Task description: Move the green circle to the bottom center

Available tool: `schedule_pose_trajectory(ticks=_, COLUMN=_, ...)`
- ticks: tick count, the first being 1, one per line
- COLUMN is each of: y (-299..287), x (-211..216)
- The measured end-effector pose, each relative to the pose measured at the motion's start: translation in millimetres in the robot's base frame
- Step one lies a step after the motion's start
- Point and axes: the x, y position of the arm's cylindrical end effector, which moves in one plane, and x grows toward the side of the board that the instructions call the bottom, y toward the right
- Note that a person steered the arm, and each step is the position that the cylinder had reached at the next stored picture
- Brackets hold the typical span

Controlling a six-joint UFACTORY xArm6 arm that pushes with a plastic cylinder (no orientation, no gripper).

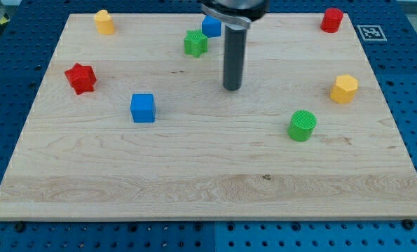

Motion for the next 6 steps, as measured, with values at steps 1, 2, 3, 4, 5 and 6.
schedule_pose_trajectory(ticks=1, y=33.4, x=21.8)
schedule_pose_trajectory(ticks=2, y=70.9, x=45.5)
schedule_pose_trajectory(ticks=3, y=100.7, x=62.4)
schedule_pose_trajectory(ticks=4, y=108.1, x=65.9)
schedule_pose_trajectory(ticks=5, y=137.4, x=70.9)
schedule_pose_trajectory(ticks=6, y=147.8, x=90.6)
